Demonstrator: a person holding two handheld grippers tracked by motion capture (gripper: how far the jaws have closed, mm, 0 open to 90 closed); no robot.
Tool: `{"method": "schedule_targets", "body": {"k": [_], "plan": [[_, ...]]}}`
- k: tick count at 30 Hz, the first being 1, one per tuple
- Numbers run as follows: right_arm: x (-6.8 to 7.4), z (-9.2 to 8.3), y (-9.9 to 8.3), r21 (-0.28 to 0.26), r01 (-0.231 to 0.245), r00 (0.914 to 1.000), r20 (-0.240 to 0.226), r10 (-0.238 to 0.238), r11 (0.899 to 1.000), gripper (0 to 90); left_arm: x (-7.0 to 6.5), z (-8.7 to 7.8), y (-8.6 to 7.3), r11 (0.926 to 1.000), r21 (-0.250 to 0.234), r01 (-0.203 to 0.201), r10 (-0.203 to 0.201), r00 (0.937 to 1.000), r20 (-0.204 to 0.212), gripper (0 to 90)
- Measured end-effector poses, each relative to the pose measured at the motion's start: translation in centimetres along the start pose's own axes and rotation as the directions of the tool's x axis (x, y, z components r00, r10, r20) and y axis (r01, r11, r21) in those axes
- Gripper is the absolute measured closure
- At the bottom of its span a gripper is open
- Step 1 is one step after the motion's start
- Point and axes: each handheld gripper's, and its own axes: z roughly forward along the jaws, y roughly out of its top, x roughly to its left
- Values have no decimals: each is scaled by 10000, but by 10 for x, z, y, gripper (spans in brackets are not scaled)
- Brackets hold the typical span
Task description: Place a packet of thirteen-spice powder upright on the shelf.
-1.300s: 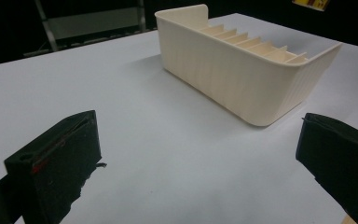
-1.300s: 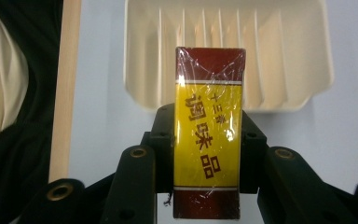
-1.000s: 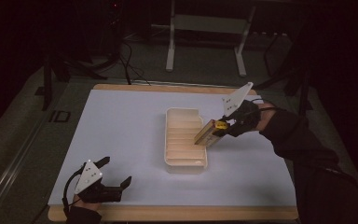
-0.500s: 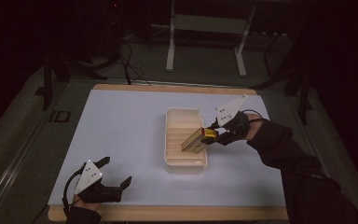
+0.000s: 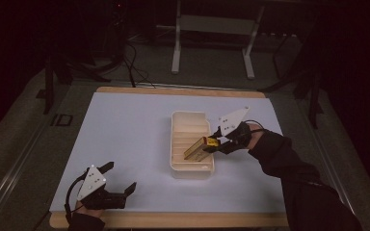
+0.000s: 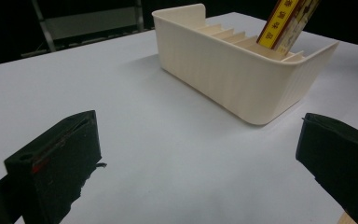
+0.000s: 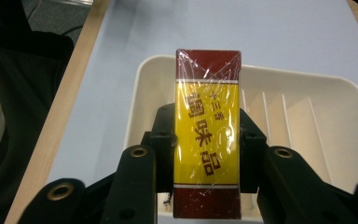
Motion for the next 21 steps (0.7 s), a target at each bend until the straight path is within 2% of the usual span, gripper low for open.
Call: {"method": "schedule_targets", "body": {"k": [6,21], "plan": [[1,8,-6,250,98,9999,-125,-95,9996,677,0,0,0,10000,29,-12,12,10000,39,0],[-4,32,-13,606,-580,9978,-271,598,9965,675,0,1,0,10000,90,-23,22,10000,94,0]]}}
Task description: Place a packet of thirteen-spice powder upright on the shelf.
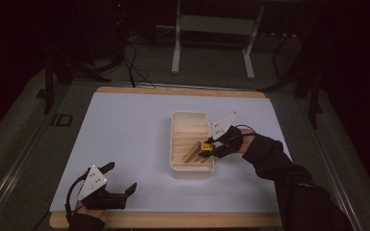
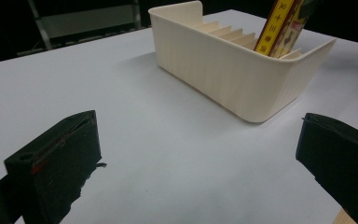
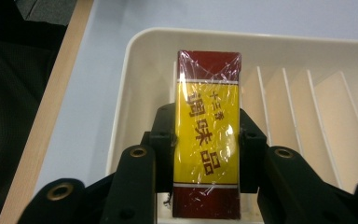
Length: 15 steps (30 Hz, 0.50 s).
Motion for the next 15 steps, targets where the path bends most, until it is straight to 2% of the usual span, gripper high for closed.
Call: {"method": "schedule_targets", "body": {"k": [15], "plan": [[1,24,6,694,37,10000,-55,-33,9976,675,0,1,0,10000,43,-28,27,10000,54,0]]}}
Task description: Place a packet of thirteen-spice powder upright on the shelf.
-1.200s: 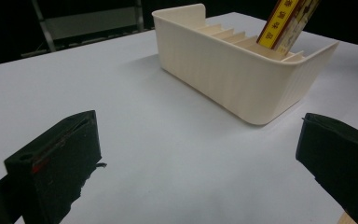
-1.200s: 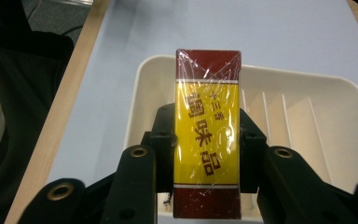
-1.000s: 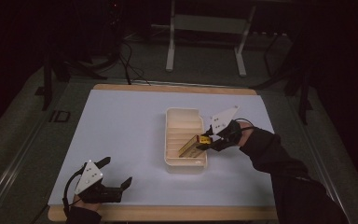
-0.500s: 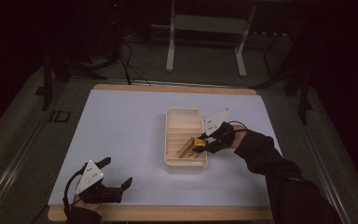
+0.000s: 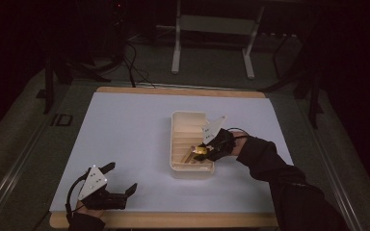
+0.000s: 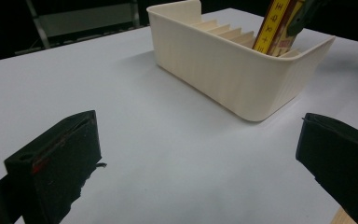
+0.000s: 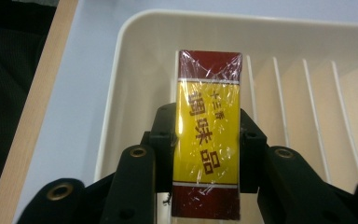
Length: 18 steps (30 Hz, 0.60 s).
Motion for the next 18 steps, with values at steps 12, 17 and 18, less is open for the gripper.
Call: {"method": "schedule_targets", "body": {"k": [12,17,18], "plan": [[0,16,15,202,28,10000,86,-30,9998,677,0,0,0,10000,-20,-10,10,10000,20,0],[0,18,17,302,-56,9999,86,53,9995,677,0,0,0,10000,-6,-11,11,10000,20,0],[0,18,18,353,-38,9999,99,35,9994,677,0,0,0,10000,0,-16,16,10000,27,0]]}}
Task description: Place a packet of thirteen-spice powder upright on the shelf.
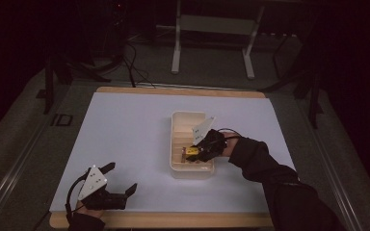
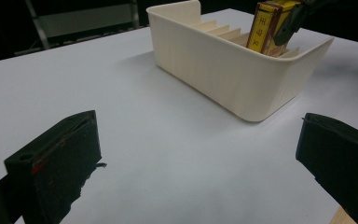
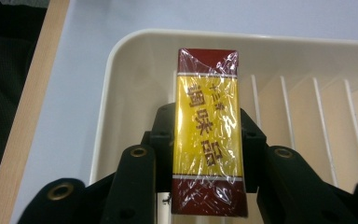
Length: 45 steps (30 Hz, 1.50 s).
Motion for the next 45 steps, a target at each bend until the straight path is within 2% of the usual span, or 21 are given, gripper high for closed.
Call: {"method": "schedule_targets", "body": {"k": [3,4,6,7,13,18,21,23,26,30,32,33,34,35,36,40,42,44,45], "plan": [[1,0,2,219,0,10000,1,0,9998,649,0,0,0,10000,-25,3,-3,10000,-10,0],[1,1,3,304,-72,10000,-58,73,9995,587,0,-1,0,10000,-61,33,-33,10000,-19,0],[2,4,1,507,121,9999,68,-125,9986,514,0,-1,0,10000,-76,33,-33,10000,-28,0],[2,4,1,544,59,10000,69,-63,9985,503,0,-1,0,10000,-72,26,-27,10000,-24,0],[0,-8,1,115,-113,9996,244,110,9999,457,0,-1,0,10000,-57,25,-25,10000,-6,0],[0,-25,2,-229,-398,9974,593,411,9989,395,0,-1,0,10000,-35,7,-7,10000,-9,0],[0,-32,-1,-443,-737,9942,757,769,9963,331,0,0,0,10000,-12,-9,9,10000,-14,0],[0,-36,-4,-622,-978,9900,957,1035,9933,265,0,0,0,10000,-11,-6,6,10000,-10,0],[-1,-44,-11,-1043,-1554,9788,1182,1674,9823,138,0,0,0,10000,4,16,-16,10000,-15,0],[1,-56,-18,-1495,-1879,9642,1600,2113,9707,133,0,0,0,10000,20,14,-14,10000,-11,0],[2,-63,-23,-1832,-2077,9531,1830,2409,9609,135,0,0,0,10000,4,14,-14,10000,-10,0],[2,-63,-23,-1832,-2077,9531,1830,2409,9609,135,0,0,0,10000,4,14,-14,10000,-10,0],[3,-68,-26,-2100,-2296,9426,1954,2709,9504,137,0,-1,0,10000,-2,44,-44,10000,-25,0],[3,-76,-31,-2514,-2541,9251,2184,3105,9339,137,0,-1,0,10000,3,48,-48,10000,-19,0],[4,-79,-34,-2667,-2663,9139,2356,3306,9262,138,0,0,0,10000,15,41,-41,10000,-17,0],[8,-91,-45,-3000,-3111,8683,2960,3980,9018,139,0,0,0,10000,3,51,-51,10000,-6,0],[10,-95,-52,-3083,-3238,8480,3246,4189,8945,139,0,-1,0,10000,1,69,-69,10000,-18,0],[14,-98,-58,-3159,-3314,8338,3429,4327,8890,139,0,-1,0,10000,-3,76,-76,10000,-26,0],[16,-100,-61,-3203,-3371,8214,3595,4428,8853,139,0,-1,0,10000,0,71,-71,10000,-24,0]]}}
